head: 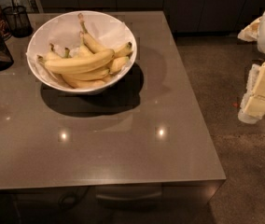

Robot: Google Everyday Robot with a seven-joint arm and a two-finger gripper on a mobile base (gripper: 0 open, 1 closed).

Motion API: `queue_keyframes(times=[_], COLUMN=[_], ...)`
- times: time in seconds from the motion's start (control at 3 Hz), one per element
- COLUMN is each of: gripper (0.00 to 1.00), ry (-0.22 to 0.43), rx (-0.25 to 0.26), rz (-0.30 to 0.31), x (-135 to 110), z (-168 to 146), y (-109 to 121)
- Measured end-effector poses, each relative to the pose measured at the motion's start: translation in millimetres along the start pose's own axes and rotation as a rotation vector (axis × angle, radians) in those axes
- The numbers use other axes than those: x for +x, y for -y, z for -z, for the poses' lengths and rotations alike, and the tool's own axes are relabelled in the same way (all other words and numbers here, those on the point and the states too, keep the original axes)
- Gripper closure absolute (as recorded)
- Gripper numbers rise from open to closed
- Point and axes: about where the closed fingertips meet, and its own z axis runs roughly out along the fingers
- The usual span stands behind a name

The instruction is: Pick banana from white bowl

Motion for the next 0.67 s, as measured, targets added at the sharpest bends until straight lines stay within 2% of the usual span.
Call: queue_keyframes(times=[0.33,0.67], gripper=[0.0,0.0], ry=[0.034,0.036], rx=[-0.014,-0.028], rz=[0.024,0.073], x=[-31.2,-64.9], z=[7.2,9.6], y=[8.7,14.5])
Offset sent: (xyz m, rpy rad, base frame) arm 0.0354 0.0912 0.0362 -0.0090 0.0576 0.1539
